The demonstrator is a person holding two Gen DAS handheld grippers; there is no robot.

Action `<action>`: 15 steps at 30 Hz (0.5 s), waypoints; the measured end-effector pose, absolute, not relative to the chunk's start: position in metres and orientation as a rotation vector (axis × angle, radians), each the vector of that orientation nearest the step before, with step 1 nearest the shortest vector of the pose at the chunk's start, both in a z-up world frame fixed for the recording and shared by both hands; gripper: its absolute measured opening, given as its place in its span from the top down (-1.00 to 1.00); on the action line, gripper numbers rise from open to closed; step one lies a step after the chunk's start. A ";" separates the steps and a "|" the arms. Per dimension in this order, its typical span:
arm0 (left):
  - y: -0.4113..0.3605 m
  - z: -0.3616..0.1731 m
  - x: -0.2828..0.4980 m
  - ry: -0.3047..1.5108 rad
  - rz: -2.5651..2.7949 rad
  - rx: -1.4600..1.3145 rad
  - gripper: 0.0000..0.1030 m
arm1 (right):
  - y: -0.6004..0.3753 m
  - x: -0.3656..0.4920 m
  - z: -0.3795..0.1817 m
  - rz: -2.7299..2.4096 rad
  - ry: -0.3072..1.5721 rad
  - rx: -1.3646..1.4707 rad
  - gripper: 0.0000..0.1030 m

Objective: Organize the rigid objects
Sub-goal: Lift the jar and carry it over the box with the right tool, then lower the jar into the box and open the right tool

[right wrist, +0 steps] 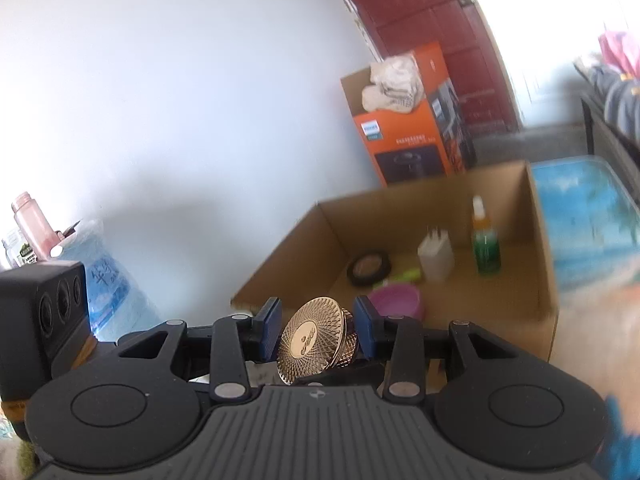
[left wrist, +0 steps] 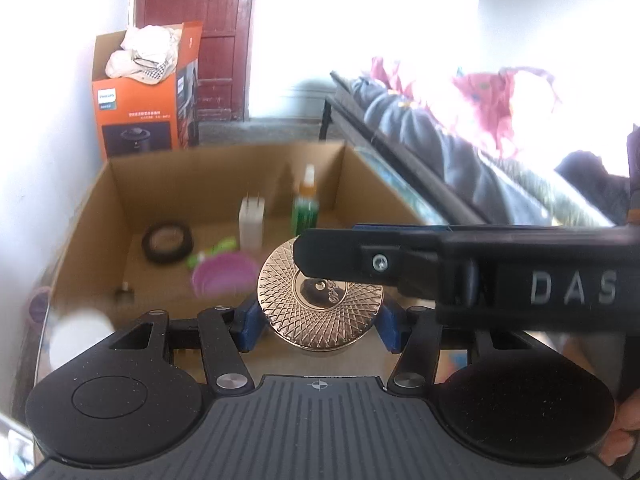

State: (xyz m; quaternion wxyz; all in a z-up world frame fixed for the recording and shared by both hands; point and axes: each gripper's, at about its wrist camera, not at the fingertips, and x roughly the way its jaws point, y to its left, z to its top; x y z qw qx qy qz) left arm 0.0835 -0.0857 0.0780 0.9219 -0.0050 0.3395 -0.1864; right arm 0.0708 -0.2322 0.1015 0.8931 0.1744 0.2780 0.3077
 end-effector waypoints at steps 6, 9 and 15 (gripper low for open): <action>-0.095 0.077 0.160 0.822 -0.401 -0.064 -0.08 | -0.243 0.148 0.106 0.618 0.688 0.356 0.17; -0.099 0.059 0.202 0.964 -0.409 -0.129 -0.08 | -0.247 0.189 0.085 0.594 0.804 0.380 0.17; -0.110 0.026 0.244 1.085 -0.379 -0.137 -0.08 | -0.251 0.234 0.058 0.569 0.913 0.389 0.18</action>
